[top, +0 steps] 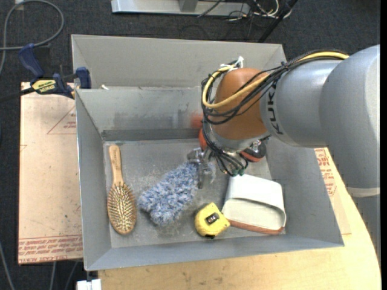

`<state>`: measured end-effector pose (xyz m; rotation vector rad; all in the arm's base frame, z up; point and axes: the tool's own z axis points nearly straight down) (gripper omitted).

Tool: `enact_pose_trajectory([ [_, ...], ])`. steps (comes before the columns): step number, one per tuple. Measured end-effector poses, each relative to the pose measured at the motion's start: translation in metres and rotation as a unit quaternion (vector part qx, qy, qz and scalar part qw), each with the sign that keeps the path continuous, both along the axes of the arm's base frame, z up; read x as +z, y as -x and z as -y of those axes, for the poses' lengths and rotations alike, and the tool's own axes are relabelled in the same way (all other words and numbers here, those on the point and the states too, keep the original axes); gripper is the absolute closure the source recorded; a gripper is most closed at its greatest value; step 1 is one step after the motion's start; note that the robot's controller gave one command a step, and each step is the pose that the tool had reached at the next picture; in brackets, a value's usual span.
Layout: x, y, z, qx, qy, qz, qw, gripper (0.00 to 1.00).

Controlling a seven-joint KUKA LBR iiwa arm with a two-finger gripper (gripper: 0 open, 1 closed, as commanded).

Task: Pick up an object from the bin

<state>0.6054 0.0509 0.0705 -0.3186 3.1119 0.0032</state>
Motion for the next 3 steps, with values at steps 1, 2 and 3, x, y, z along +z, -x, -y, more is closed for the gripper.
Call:
enact_pose_trajectory([
  [1, 0.0, 0.0, 0.0, 0.0, 0.0, 0.0, 1.0, 1.0],
  [2, 0.121, -0.004, 0.008, -0.011, -0.001, 0.0019, 0.9999, 1.0],
  [3, 0.121, -0.004, 0.008, -0.011, -0.001, 0.0017, 0.9999, 1.0],
])
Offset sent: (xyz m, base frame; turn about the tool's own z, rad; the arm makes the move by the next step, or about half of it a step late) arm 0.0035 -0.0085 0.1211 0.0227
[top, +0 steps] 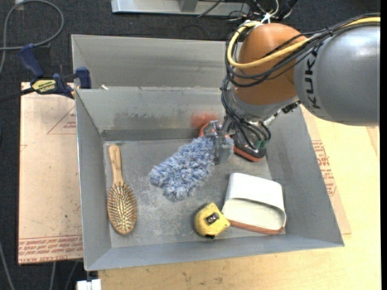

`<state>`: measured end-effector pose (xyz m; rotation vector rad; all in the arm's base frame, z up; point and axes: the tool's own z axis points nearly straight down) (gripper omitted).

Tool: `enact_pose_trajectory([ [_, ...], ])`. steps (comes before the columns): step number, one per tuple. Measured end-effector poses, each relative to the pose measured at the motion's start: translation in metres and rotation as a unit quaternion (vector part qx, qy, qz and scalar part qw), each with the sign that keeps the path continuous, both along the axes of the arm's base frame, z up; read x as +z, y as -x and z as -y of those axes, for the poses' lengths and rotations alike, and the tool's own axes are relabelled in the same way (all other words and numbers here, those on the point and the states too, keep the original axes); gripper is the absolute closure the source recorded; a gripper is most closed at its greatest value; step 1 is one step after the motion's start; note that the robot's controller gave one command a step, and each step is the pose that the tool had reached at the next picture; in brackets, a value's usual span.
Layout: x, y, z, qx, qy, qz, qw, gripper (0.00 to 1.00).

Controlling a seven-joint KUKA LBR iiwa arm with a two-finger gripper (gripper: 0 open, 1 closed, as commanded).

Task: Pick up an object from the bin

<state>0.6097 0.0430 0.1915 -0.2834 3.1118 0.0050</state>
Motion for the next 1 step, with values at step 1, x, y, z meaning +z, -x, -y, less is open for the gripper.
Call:
enact_pose_trajectory([
  [1, 0.0467, -0.0056, 0.0023, 0.0, 0.0, -0.0021, 1.0, 1.0],
])
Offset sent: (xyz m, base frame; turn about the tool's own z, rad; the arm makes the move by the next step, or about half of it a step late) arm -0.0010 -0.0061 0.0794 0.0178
